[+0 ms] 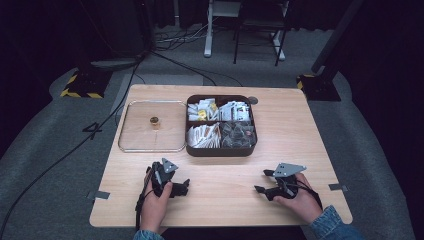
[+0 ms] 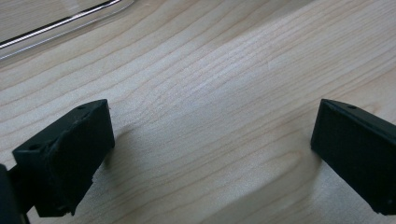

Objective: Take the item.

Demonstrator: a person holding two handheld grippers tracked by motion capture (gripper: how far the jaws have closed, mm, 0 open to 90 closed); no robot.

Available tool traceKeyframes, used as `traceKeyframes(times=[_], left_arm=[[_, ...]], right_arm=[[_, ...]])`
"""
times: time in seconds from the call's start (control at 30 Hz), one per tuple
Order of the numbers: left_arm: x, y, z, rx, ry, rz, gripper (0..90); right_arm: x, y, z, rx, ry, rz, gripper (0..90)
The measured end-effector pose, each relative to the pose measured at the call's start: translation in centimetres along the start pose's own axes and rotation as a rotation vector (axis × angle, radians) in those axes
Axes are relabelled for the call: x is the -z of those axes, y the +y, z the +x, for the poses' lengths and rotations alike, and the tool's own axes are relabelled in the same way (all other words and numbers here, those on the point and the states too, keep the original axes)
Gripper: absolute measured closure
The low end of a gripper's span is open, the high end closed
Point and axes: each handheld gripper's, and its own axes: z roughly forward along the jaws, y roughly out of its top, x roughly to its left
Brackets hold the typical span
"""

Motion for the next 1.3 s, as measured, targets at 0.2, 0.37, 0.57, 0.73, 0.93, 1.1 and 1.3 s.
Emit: traceKeyframes(times=[0.2,0.37,0.57,0.73,0.93,1.1,1.3], left_arm=[[0.0,0.0,-0.1,0.007,0.004,0.000,0.0],[0.0,-0.1,-0.1,0.012,0.008,-0.003,0.0],[0.1,-0.1,-0.1,0.012,0.013,-0.002,0.0],[0.1,-0.1,-0.1,0.016,0.013,0.000,0.0],[0.1,-0.1,-0.1,0.015,0.014,-0.001,0.0],[0.1,-0.1,-0.1,0.016,0.014,0.000,0.0],[0.1,-0.1,-0.1,0.020,0.019,-0.003,0.0]], right_arm=[[0.5,-0.3,0.0,0.002,0.022,-0.012,40.1],[0.6,0.6,-0.1,-0.038,0.068,-0.008,44.9],[1.7,2.4,-0.9,-0.052,0.105,0.010,43.4],[2.3,4.0,-1.4,-0.034,0.093,0.003,43.7],[2.9,6.4,-2.1,-0.030,0.089,-0.020,43.8],[3.3,8.2,-3.0,-0.036,0.074,-0.040,43.9],[3.3,9.9,-4.0,-0.057,0.073,-0.047,44.1]])
